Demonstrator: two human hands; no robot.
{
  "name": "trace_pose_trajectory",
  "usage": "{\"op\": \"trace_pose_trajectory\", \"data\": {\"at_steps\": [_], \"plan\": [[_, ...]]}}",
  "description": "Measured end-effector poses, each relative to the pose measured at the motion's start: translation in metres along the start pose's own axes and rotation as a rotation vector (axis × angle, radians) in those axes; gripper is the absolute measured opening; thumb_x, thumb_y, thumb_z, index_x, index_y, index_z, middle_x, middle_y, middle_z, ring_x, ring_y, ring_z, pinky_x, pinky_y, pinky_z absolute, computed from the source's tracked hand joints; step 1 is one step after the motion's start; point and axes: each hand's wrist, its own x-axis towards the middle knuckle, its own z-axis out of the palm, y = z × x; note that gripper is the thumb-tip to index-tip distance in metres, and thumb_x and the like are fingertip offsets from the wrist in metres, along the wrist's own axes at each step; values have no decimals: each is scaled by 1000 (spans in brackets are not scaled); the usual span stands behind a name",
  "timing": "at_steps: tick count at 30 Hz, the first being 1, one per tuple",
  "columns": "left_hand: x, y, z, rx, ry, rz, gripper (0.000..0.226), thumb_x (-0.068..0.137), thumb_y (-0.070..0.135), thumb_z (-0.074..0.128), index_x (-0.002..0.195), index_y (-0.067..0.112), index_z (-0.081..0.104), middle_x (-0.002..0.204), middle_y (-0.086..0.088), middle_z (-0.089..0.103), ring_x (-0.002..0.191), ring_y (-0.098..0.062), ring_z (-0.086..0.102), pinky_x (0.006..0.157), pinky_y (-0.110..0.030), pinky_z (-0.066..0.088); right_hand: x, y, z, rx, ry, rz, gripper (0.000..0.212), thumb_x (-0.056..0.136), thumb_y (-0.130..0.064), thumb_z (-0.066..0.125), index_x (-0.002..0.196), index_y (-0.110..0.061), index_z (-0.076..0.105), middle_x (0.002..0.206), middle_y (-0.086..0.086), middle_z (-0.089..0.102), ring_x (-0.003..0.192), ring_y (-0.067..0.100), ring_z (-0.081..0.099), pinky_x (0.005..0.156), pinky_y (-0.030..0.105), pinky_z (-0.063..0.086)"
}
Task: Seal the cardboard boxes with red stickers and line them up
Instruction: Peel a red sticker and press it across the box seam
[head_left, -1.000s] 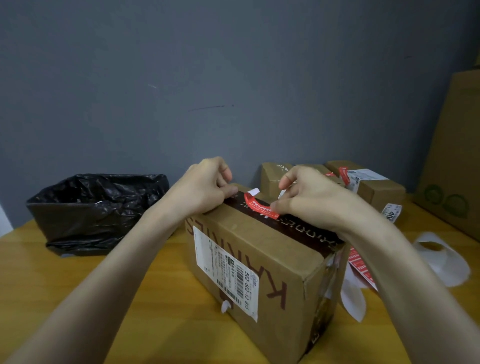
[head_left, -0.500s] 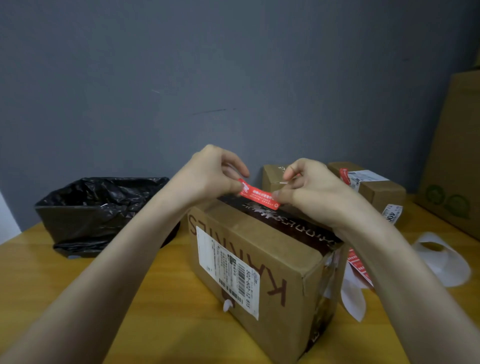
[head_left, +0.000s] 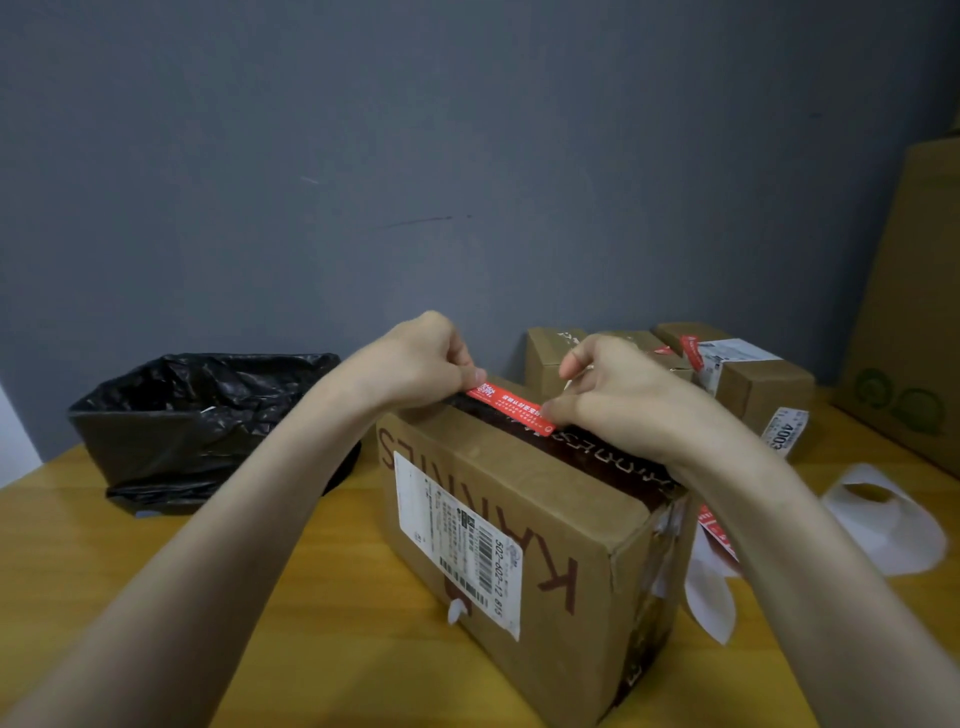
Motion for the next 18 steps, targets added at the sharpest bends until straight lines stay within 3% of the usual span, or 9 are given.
{"op": "trace_pose_trajectory", "data": {"at_steps": [6, 10, 15, 18], "plan": [[0, -2, 7, 49, -18, 0, 20, 89, 30, 61, 77, 15, 67, 75, 10, 57, 88, -17, 58, 74, -25, 43, 1, 1, 2, -42, 8, -5, 28, 79, -21, 68, 78, -25, 40, 103, 6, 63, 96, 22, 60, 82, 34, 48], [-2, 0, 7, 63, -2, -5, 20, 88, 30, 62, 83, 13, 69, 76, 10, 58, 89, -16, 58, 75, -26, 44, 0, -2, 3, -120, 7, -8, 28, 79, -24, 69, 91, -23, 44, 107, 5, 61, 98, 20, 58, 75, 30, 46], [-5, 2, 9, 122, 29, 24, 16, 86, 29, 65, 73, 19, 66, 74, 9, 58, 89, -16, 59, 76, -26, 45, -5, -8, 4, -310, 14, -12, 31, 76, -33, 69, 91, -19, 45, 92, 0, 53, 83, 17, 50, 54, 20, 33], [-5, -2, 11, 78, 68, 14, 17, 84, 31, 67, 87, 20, 54, 81, 8, 54, 92, -17, 57, 81, -30, 47, -9, -9, -2, -372, -5, -11, 30, 78, -37, 66, 93, -17, 51, 84, -1, 51, 73, 13, 47, 55, 24, 35]]}}
